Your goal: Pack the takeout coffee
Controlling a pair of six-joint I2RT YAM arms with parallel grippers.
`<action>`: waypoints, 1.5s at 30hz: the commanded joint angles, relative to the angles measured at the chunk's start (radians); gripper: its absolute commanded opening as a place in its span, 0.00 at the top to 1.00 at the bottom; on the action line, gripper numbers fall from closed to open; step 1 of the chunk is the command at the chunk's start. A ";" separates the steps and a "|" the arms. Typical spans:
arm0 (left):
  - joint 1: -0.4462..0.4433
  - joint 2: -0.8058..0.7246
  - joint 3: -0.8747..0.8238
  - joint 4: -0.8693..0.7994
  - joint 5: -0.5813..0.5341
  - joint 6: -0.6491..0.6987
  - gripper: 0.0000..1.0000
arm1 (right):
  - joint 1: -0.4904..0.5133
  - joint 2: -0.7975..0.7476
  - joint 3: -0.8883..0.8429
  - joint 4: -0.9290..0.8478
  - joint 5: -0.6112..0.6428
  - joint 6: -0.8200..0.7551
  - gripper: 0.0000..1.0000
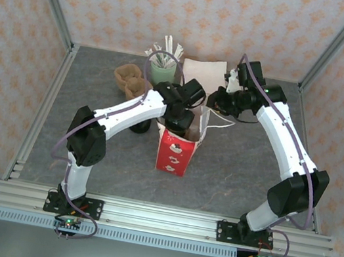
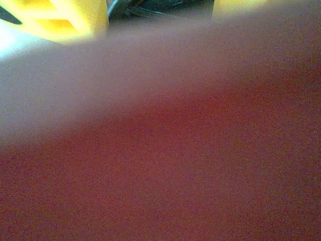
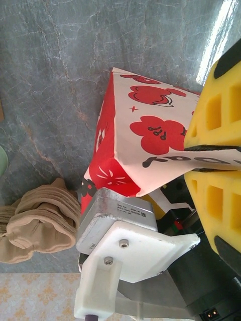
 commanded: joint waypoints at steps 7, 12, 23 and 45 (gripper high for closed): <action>0.032 -0.001 -0.013 -0.007 0.082 -0.075 0.52 | 0.013 -0.046 -0.017 0.004 0.021 -0.019 0.81; 0.033 -0.016 0.010 0.001 0.086 -0.088 0.52 | 0.018 -0.041 -0.012 0.003 0.021 -0.027 0.81; 0.032 -0.032 0.036 -0.017 0.076 -0.104 0.53 | 0.022 -0.049 -0.017 0.007 0.024 -0.049 0.81; 0.005 0.075 0.184 -0.264 -0.073 -0.054 0.20 | 0.032 -0.049 -0.007 0.010 0.031 -0.064 0.81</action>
